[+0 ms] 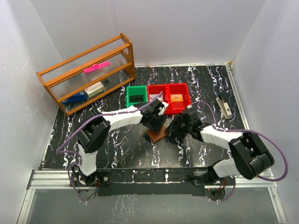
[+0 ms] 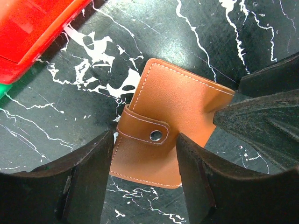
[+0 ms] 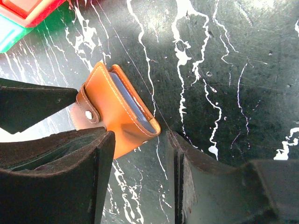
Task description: Take the credit cards out of the card holder
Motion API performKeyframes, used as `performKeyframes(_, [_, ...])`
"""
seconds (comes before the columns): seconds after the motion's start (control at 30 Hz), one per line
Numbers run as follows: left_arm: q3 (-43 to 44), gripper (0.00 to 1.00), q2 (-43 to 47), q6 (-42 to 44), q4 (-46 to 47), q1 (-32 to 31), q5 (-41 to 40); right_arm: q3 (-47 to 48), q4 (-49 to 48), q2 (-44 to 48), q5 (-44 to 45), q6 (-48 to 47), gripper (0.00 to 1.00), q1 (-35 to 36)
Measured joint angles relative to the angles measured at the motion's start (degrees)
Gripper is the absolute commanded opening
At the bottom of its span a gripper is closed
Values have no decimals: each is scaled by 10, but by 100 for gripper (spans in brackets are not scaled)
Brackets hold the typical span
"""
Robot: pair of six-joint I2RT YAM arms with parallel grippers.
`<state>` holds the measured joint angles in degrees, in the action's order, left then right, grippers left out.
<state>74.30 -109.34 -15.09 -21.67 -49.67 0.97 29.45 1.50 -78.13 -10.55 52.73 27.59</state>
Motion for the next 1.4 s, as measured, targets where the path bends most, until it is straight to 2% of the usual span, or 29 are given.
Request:
performKeyframes(0.13, [1, 42, -1, 5, 1, -6, -13, 0, -1, 0, -2, 3, 47, 0])
performKeyframes(0.3, [2, 24, -1, 10, 3, -12, -42, -1, -3, -1, -5, 4, 47, 0])
performKeyframes(0.7, [3, 1, -1, 1, 15, -22, -75, 0, -17, -9, -25, 4, 53, 0])
performKeyframes(0.87, [3, 0, -1, -23, 14, -22, -68, 9, -21, -21, -30, 3, 51, 0])
performKeyframes(1.0, [-2, 0, 4, -60, 17, -18, -41, 25, -21, -43, -36, -9, 39, 0])
performKeyframes(1.07, [-14, 0, 13, -84, 19, -15, -30, 36, -16, -54, -34, -24, 24, -1])
performKeyframes(1.2, [-52, 0, 40, -140, 22, -12, -4, 40, -4, -62, -24, -53, 17, -4])
performKeyframes(1.3, [-74, 0, 56, -167, 26, -10, 14, 40, -3, -62, -25, -70, 16, -4])
performKeyframes(1.33, [-82, 4, 61, -176, 32, -7, 23, 40, -4, -62, -25, -75, 16, -4])
performKeyframes(1.37, [-89, 17, 67, -184, 35, -3, 31, 40, -4, -62, -25, -78, 16, -4])
performKeyframes(1.4, [-93, 26, 72, -189, 36, -1, 37, 40, -4, -61, -26, -82, 16, -4])
